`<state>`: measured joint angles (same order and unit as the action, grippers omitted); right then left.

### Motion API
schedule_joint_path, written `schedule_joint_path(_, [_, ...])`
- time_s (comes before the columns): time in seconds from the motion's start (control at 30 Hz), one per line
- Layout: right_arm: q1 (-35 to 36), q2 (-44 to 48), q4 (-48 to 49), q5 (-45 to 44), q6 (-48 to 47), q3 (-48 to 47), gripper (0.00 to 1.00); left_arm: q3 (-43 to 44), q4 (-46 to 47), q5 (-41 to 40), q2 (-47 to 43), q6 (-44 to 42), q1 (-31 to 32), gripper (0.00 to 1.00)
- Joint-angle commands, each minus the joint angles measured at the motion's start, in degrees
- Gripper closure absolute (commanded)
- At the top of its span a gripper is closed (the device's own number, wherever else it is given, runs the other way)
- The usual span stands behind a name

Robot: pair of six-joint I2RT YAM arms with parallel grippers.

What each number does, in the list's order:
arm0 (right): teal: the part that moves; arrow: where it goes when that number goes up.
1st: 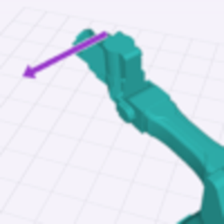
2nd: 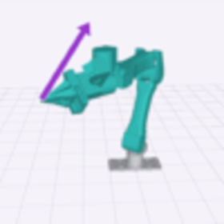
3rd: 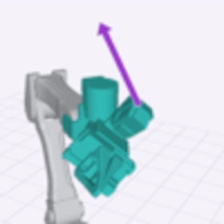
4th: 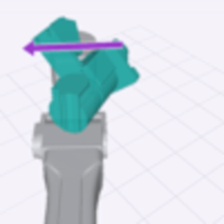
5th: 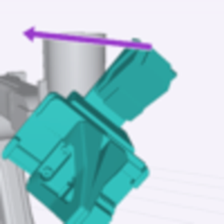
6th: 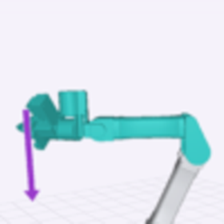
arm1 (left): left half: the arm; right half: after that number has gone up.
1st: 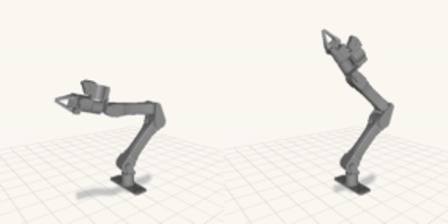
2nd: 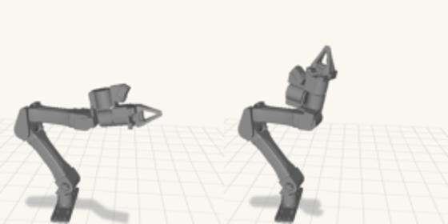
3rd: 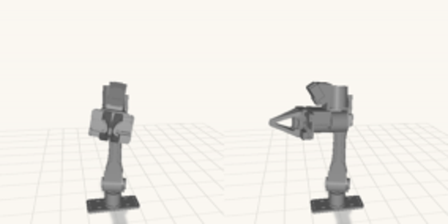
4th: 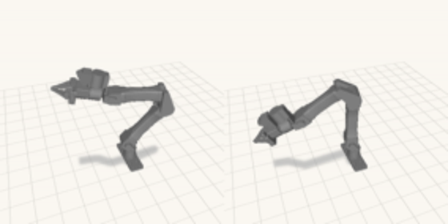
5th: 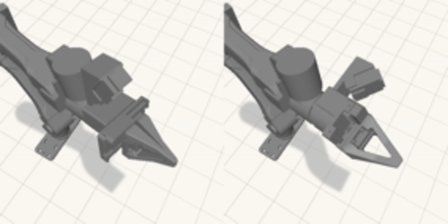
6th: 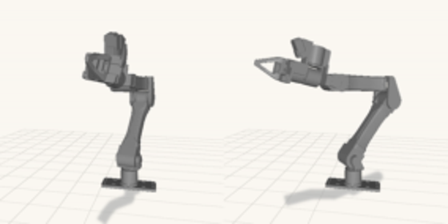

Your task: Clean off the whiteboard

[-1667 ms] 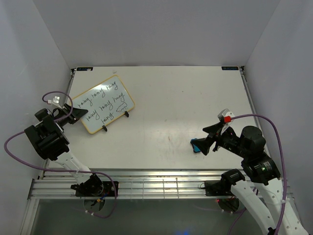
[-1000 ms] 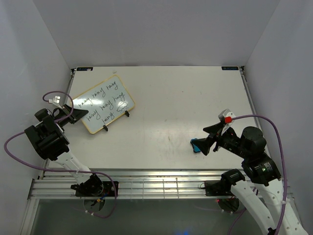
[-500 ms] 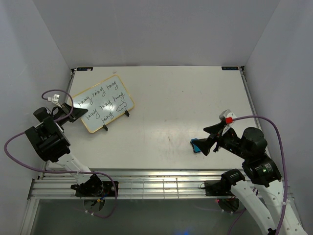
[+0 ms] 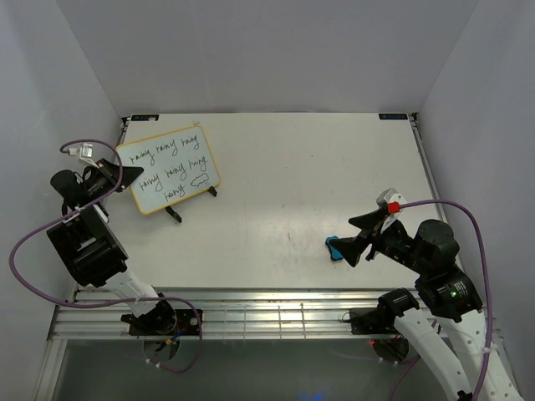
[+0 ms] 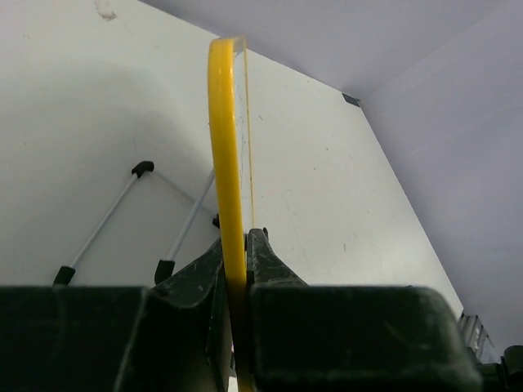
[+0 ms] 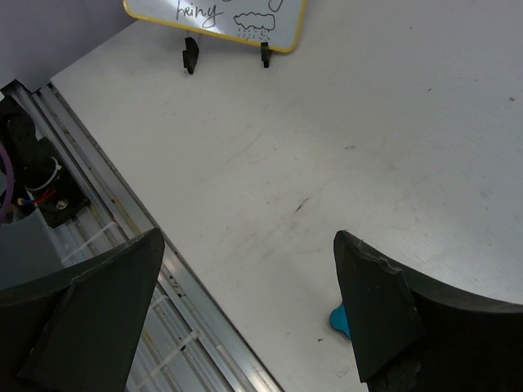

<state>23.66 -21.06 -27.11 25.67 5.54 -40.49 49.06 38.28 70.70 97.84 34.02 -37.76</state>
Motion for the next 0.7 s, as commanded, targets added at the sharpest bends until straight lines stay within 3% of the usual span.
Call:
schedule_joint_path(0.0, [0.25,0.67,1.8,0.34,-0.53,-0.12,0.1,3.23,6.7,-0.82,-4.32,2.35,1.1,1.0])
schedule_joint_path(0.2, [0.25,0.49,2.15,0.34,-0.44,-0.12,0.1,9.47,5.85,-3.89,-6.7,2.81,5.84,1.0])
schedule_joint_path(0.53, [0.25,0.76,1.28,-2.11,-0.71,0.32,0.1,21.07,-5.49,-9.07,-10.65,1.66,14.72,1.0])
schedule_joint_path(0.67, [0.25,-0.56,0.84,-5.97,0.61,-0.46,0.1,22.31,-15.57,-13.64,-15.91,2.63,19.91,1.0])
